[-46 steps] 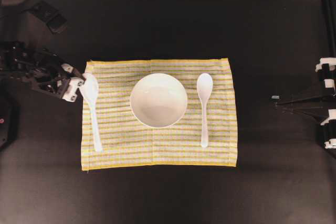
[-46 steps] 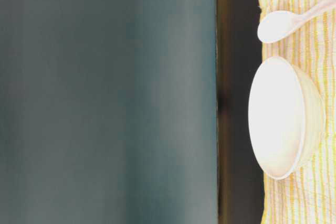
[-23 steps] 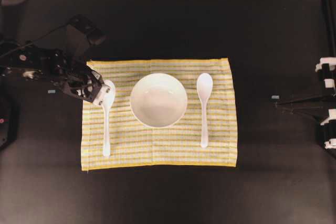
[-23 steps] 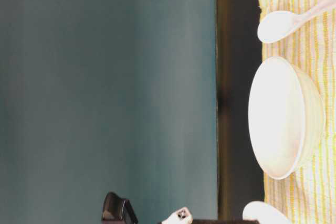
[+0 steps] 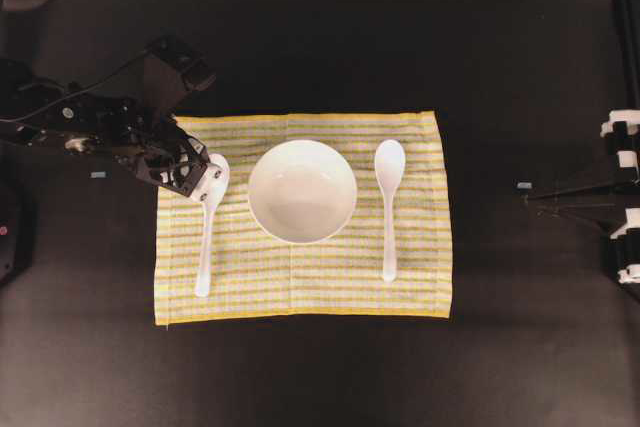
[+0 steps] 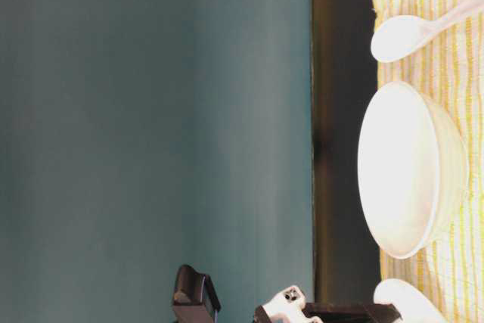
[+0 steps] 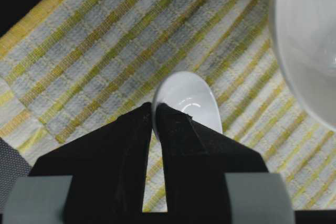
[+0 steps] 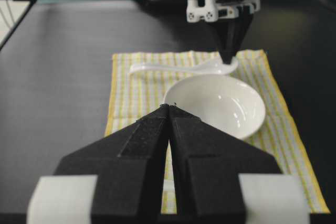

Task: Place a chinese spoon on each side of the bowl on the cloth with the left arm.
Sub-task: 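Open the left gripper and raise it away from the spoon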

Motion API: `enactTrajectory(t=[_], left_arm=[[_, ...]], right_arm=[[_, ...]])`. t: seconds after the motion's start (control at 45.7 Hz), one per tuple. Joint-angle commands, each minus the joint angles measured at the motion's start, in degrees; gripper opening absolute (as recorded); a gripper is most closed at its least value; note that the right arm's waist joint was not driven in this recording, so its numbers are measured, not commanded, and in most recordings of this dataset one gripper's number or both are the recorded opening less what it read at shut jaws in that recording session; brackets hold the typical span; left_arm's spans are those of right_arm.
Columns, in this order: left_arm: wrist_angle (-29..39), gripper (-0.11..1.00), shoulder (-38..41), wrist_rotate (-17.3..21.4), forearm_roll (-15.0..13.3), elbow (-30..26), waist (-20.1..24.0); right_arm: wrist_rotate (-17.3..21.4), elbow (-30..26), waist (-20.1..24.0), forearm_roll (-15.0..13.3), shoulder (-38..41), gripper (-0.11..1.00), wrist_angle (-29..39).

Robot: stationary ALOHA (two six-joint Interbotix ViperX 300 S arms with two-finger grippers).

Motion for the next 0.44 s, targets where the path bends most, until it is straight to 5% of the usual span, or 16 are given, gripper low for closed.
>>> enactTrajectory(t=[0.0, 0.219, 0.416], left_arm=[[-1.32, 0.06, -0.18, 0.26, 0.18, 0.53, 0.09], [-4.83, 0.20, -0.53, -0.26, 0.18, 2.90, 1.14], [-6.94, 0.59, -0.53, -0.26, 0.18, 2.64, 1.41]], right_arm=[[0.18, -0.18, 0.00, 0.09, 0.44, 0.00, -0.18], [0.18, -0.09, 0.00, 0.09, 0.44, 0.00, -0.18], [0.26, -0.09, 0.00, 0.09, 0.44, 0.00, -0.18]])
